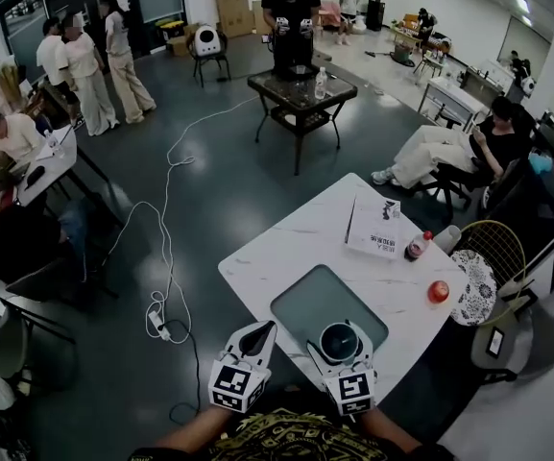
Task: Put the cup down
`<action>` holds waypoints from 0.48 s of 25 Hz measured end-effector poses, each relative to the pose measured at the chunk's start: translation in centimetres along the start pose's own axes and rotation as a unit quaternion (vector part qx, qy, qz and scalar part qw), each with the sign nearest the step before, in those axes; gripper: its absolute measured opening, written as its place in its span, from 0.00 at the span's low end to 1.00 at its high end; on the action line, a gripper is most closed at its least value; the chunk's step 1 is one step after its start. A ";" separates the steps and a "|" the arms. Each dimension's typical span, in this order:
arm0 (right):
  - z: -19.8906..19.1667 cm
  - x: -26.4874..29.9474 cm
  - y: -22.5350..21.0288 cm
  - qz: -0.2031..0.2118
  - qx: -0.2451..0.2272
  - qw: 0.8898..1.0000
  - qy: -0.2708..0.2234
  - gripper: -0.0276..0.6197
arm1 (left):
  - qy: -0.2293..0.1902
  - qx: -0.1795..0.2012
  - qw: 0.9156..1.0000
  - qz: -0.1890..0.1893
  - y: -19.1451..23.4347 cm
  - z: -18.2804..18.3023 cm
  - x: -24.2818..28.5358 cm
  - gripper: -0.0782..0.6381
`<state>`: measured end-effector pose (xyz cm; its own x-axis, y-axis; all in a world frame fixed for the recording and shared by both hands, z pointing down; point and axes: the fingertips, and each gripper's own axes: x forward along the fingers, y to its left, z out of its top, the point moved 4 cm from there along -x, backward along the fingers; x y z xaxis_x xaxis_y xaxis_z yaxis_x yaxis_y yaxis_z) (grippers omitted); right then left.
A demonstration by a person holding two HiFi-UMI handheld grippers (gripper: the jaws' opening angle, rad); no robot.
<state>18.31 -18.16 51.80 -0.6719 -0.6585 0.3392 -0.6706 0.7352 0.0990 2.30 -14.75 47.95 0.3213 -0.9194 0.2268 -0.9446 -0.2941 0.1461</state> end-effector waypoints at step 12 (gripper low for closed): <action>-3.5 1.1 -3.8 0.028 0.014 0.999 -0.008 0.63 | 0.053 0.002 0.998 0.027 -3.6 -4.1 3.8 0.12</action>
<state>21.21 -21.11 55.11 -0.7127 -0.6195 0.3289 -0.6405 0.7660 0.0549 7.24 -16.08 52.22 0.2756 -0.9010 0.3351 -0.9607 -0.2467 0.1269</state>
